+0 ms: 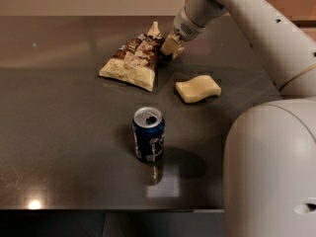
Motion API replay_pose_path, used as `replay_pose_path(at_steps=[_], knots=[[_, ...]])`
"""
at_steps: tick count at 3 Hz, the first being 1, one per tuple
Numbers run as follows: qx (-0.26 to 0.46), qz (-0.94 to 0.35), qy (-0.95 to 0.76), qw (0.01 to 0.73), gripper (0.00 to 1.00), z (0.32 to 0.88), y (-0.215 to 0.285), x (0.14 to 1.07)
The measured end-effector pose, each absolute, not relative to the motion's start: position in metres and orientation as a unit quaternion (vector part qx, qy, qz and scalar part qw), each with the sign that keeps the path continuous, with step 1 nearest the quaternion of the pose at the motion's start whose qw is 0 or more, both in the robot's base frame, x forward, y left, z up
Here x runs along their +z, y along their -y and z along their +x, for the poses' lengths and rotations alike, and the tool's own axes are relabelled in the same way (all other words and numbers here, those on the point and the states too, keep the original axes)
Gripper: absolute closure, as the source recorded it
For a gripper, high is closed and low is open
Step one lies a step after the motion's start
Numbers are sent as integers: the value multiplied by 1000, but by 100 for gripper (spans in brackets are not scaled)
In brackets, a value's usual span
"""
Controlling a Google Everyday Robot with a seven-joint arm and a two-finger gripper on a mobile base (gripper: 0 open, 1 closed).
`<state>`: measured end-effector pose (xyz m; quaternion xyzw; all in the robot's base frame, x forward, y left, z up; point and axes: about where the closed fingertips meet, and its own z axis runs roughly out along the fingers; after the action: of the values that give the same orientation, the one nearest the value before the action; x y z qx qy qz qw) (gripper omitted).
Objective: Pick brown chip bag
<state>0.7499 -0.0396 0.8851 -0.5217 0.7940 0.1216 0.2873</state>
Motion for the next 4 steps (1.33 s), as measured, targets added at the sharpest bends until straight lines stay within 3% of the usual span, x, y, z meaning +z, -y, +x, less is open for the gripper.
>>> replay_pose_path(at_steps=[4], knots=[[204, -542, -717, 388, 100, 673, 55, 1045]])
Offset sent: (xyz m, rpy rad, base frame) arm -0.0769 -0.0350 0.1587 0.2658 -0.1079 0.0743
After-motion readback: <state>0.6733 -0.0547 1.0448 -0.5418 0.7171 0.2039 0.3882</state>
